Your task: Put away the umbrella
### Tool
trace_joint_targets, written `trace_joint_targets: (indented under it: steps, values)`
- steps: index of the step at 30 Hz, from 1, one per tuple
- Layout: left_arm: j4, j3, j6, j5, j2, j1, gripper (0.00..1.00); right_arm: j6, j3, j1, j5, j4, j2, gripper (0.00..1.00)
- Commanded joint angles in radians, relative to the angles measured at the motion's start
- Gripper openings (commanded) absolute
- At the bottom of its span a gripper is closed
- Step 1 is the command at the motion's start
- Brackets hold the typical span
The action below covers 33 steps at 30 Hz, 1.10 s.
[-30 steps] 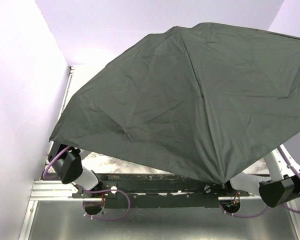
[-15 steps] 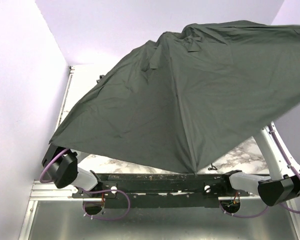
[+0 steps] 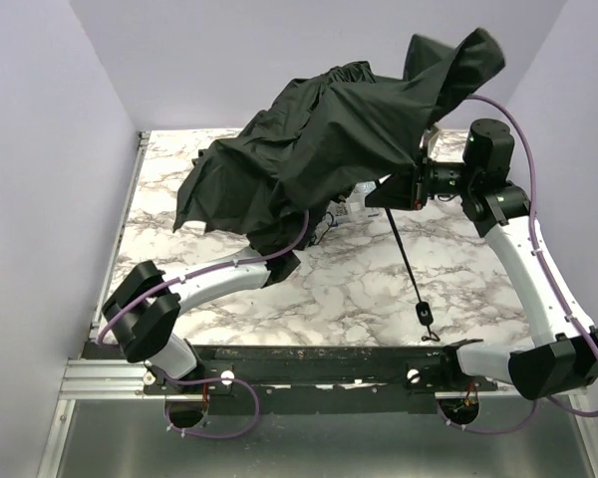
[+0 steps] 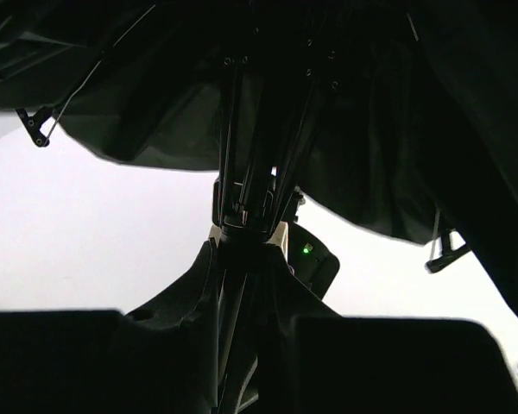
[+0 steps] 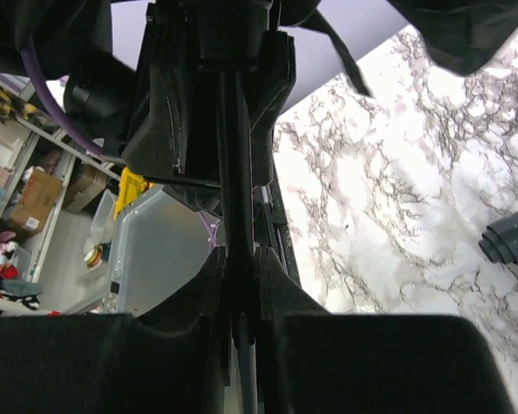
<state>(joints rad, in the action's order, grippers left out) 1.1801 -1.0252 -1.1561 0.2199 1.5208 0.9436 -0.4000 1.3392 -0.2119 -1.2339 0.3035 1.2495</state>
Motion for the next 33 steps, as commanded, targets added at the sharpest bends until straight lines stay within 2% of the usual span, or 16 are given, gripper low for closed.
trace_joint_targets:
  steps: [1,8,16,19,20,23,26,33]
  values:
    - [-0.082,0.011,-0.076,-0.201,0.079,0.148,0.00,0.055,0.048,0.032,0.172,-0.097,0.050,0.01]
    - [-0.123,0.016,-0.080,-0.157,0.110,0.222,0.00,0.084,0.064,0.068,0.188,-0.086,0.062,0.01]
    - [-0.035,0.116,-0.092,-0.102,0.101,0.250,0.01,0.087,0.010,0.088,0.109,-0.108,0.045,0.01]
    - [-0.018,0.158,-0.083,-0.089,0.067,0.227,0.31,0.105,-0.030,0.088,0.072,-0.104,0.021,0.01]
    - [-0.012,0.175,-0.080,-0.081,0.053,0.220,0.44,0.114,-0.038,0.088,0.062,-0.098,0.013,0.01]
    - [-0.013,0.209,-0.062,-0.062,0.013,0.202,0.67,0.108,-0.064,0.088,0.024,-0.108,-0.006,0.01]
    - [-0.026,0.227,-0.036,-0.036,-0.017,0.194,0.78,0.096,-0.085,0.088,-0.003,-0.125,-0.018,0.01]
    - [-0.071,0.224,-0.019,0.041,-0.047,0.186,0.83,0.102,-0.109,0.088,-0.013,-0.123,-0.038,0.01]
